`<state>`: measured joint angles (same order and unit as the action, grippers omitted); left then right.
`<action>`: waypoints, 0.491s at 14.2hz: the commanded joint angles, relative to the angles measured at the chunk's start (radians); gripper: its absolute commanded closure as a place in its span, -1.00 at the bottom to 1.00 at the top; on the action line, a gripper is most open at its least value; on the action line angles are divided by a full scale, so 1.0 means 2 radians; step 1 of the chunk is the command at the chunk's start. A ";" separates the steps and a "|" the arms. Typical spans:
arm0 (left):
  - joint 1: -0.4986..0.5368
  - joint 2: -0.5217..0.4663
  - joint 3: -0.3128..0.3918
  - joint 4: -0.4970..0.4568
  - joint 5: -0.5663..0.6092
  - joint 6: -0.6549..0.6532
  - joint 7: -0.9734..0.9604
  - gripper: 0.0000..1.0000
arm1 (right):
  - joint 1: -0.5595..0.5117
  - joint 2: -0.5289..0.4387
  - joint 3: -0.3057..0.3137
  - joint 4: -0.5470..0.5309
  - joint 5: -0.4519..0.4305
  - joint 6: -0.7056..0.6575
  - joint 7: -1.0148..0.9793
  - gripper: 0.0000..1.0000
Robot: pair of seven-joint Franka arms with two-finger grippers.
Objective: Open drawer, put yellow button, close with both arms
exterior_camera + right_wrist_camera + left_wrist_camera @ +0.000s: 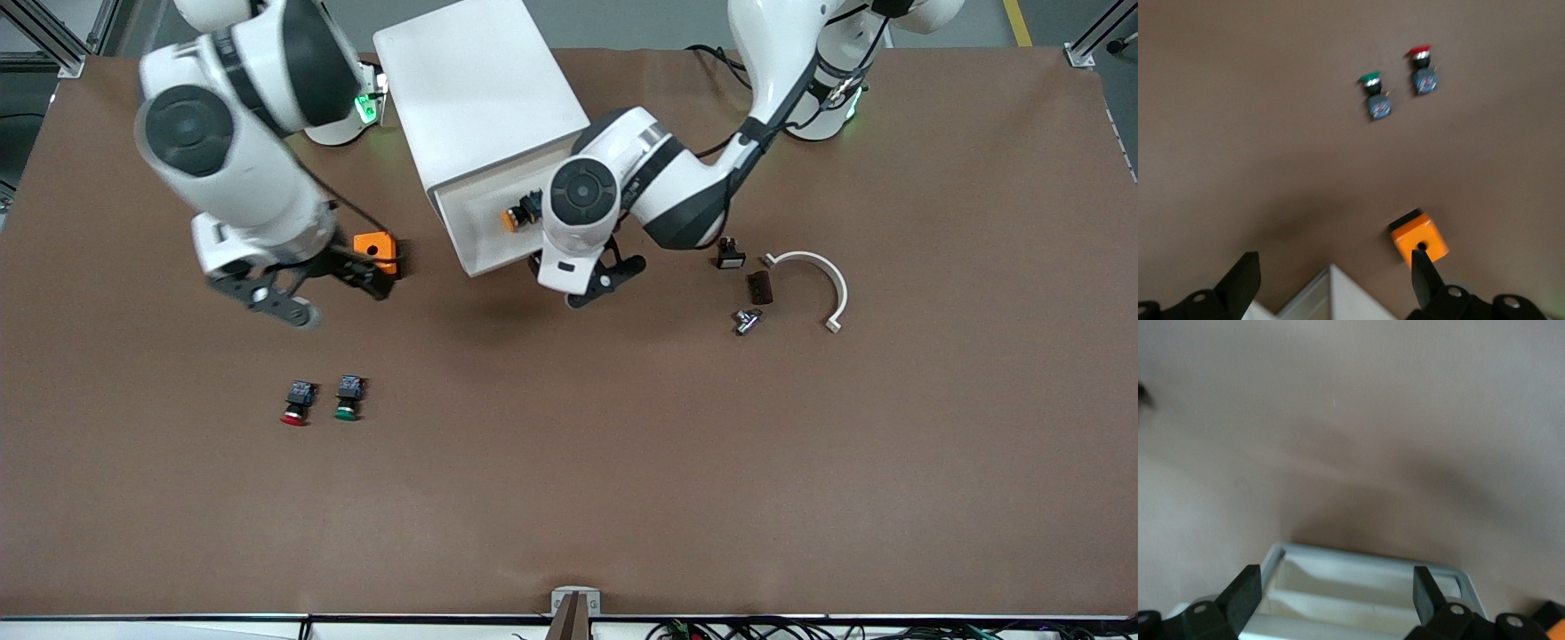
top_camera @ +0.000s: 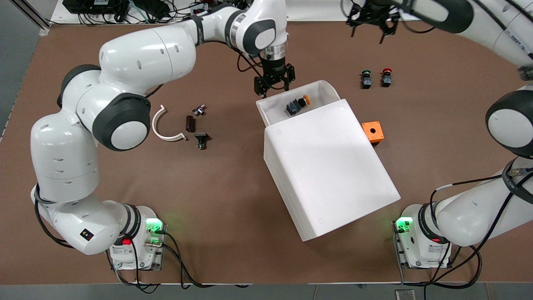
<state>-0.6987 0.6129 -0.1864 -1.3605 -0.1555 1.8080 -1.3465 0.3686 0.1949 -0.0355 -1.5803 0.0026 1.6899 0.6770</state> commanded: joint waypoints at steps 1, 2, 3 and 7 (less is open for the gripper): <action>-0.028 -0.010 -0.004 -0.017 -0.014 0.003 -0.051 -1.00 | -0.072 -0.003 0.012 -0.002 -0.006 -0.004 -0.131 -1.00; -0.031 -0.010 -0.015 -0.020 -0.014 0.003 -0.067 -1.00 | -0.094 -0.003 0.012 -0.002 -0.006 -0.004 -0.173 -1.00; -0.033 -0.009 -0.023 -0.021 -0.014 0.003 -0.086 -1.00 | -0.119 -0.004 0.012 -0.001 -0.006 -0.006 -0.217 -1.00; -0.060 -0.005 -0.035 -0.035 -0.013 0.003 -0.137 -1.00 | -0.180 -0.005 0.012 0.038 -0.005 -0.078 -0.320 -1.00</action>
<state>-0.7917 0.6128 -0.2503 -1.3998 -0.1602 1.8070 -1.5731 0.0506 0.1938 -0.0367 -1.5582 -0.0014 1.6175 0.0838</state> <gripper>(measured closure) 0.000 0.000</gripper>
